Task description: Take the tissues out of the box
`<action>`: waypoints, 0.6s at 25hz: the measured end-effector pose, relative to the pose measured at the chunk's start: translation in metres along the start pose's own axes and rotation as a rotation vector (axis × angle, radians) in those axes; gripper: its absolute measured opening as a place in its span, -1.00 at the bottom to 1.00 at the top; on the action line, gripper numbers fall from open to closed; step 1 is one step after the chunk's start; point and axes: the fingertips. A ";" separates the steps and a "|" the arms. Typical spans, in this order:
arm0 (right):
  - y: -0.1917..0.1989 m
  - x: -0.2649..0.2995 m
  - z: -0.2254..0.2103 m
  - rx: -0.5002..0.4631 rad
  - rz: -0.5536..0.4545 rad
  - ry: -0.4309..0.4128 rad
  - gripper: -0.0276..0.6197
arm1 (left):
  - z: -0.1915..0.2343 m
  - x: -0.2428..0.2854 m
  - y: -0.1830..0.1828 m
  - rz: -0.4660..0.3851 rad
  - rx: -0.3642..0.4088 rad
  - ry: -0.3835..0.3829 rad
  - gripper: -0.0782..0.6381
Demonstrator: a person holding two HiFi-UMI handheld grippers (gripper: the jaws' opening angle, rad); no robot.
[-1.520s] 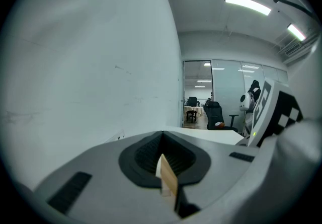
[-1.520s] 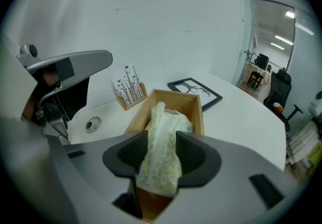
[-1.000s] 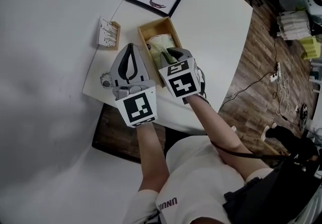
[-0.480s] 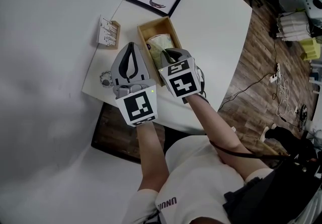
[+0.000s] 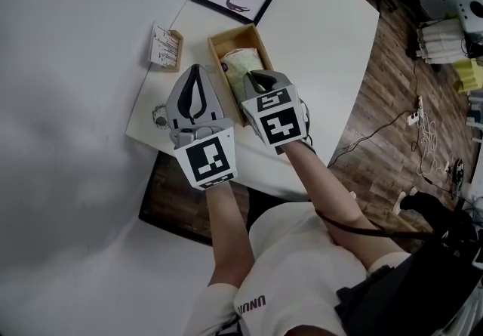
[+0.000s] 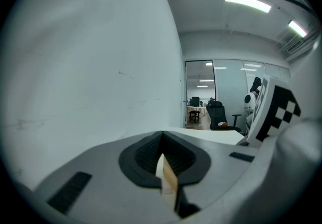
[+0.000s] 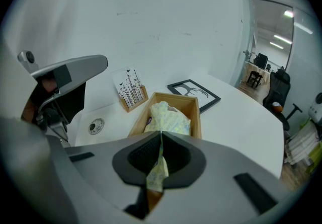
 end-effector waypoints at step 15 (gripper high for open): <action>-0.019 -0.014 -0.003 -0.015 -0.074 0.002 -0.85 | 0.001 -0.004 -0.006 0.008 0.034 0.000 -0.75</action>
Point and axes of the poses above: the fingertips, and each gripper's own axes: x forward along the fingers, z to its left, y out of its underside, and after that the axes turned 2 degrees about -z, right-handed
